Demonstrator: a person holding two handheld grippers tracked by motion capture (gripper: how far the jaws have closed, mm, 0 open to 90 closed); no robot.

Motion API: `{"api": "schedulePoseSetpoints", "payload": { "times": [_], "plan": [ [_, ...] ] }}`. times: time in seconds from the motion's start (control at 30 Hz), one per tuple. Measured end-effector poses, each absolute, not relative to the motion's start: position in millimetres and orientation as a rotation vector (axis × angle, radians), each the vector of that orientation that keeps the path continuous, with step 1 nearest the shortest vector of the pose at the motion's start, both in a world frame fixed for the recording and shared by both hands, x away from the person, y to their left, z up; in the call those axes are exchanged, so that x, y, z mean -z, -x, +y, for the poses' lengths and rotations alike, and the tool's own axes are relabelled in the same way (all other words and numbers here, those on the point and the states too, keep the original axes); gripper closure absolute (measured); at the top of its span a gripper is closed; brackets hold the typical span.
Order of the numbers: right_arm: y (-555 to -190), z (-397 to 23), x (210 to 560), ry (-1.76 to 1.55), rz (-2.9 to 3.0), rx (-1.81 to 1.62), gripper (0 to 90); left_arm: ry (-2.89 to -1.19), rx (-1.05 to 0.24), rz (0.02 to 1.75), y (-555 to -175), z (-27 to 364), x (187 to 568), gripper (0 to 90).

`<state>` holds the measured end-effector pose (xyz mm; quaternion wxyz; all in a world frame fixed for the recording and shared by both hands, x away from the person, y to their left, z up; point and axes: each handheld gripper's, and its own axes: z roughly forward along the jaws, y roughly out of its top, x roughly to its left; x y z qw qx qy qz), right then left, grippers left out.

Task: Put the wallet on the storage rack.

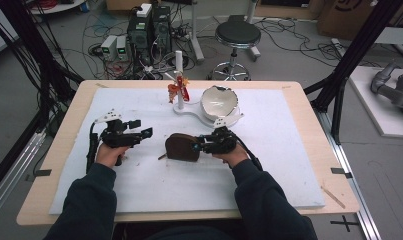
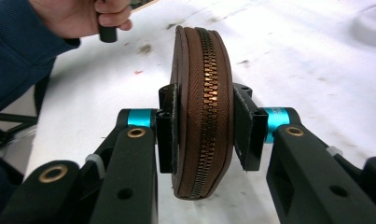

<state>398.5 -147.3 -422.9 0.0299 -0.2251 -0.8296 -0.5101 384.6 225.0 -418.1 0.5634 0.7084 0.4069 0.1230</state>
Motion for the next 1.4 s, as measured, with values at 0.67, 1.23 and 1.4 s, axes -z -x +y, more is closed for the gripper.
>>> {"api": "schedulePoseSetpoints", "payload": {
  "times": [0.67, 1.23, 1.4],
  "plan": [
    [-427, -230, 354, 0.874, -2.664, 1.931, 67.6, -1.696, -0.347, 0.988, -377, 238, 422, 18.0],
    [-476, -242, 358, 1.006, -2.787, 1.924, 67.6, -1.692, -0.353, 0.980, -378, 240, 423, 18.9],
    [-480, -235, 363, 0.920, -2.846, 1.949, 67.6, -1.692, -0.354, 0.980, -378, 240, 423, 19.2]
  ]
}}
